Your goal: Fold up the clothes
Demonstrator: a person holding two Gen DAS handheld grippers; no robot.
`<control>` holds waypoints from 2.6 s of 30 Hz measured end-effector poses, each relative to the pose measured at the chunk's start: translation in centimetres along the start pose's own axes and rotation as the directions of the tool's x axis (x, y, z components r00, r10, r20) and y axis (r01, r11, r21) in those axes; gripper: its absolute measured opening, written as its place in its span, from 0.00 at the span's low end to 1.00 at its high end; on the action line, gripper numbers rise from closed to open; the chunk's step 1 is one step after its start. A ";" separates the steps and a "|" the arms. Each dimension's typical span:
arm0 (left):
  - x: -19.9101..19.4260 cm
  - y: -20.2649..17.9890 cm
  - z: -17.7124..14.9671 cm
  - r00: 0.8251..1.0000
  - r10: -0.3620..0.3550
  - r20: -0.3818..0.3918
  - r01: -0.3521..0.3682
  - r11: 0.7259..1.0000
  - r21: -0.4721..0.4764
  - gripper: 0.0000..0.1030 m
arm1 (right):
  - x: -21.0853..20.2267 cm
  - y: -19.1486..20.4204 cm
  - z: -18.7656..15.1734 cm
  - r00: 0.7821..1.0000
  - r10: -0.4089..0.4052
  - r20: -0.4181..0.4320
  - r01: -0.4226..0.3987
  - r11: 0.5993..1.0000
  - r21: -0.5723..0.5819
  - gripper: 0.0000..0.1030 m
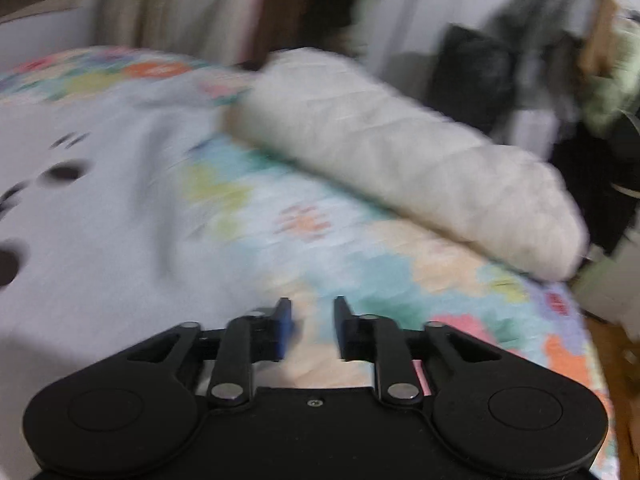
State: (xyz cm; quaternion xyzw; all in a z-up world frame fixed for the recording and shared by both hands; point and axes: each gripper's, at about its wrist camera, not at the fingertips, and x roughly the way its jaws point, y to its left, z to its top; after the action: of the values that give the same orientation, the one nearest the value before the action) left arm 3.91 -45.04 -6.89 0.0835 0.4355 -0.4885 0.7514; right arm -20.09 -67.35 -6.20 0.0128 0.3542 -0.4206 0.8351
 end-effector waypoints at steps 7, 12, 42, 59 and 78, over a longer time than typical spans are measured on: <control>1.1 0.3 0.5 1.000 -0.010 -0.008 0.010 1.000 0.021 0.60 | 3.5 -4.6 5.4 0.891 0.451 0.048 -0.428 0.802 0.417 0.27; 2.4 0.7 5.1 0.996 -0.082 0.025 0.081 0.996 0.024 0.60 | 8.0 -2.1 6.7 0.816 0.577 0.034 -0.501 0.677 0.539 0.47; 11.8 3.3 11.3 0.997 -0.063 0.035 0.065 0.996 -0.061 0.52 | 10.8 5.0 10.1 0.669 0.736 -0.100 -0.662 0.652 0.370 0.58; 8.5 3.6 8.6 0.994 -0.072 0.081 0.079 0.992 -0.095 0.47 | 12.6 -0.5 11.7 0.933 0.360 -0.025 -0.354 0.926 0.128 0.02; 2.2 -5.1 -2.7 0.999 0.041 -0.026 -0.040 0.998 0.047 0.53 | 3.4 -8.2 1.6 0.806 0.588 -0.066 -0.515 0.753 0.409 0.53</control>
State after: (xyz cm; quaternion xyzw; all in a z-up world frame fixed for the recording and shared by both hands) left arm -1.46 -47.62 -8.64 0.1166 0.4323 -0.4820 0.7531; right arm -23.61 -75.54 -4.79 0.3151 0.3261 -0.2103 0.8661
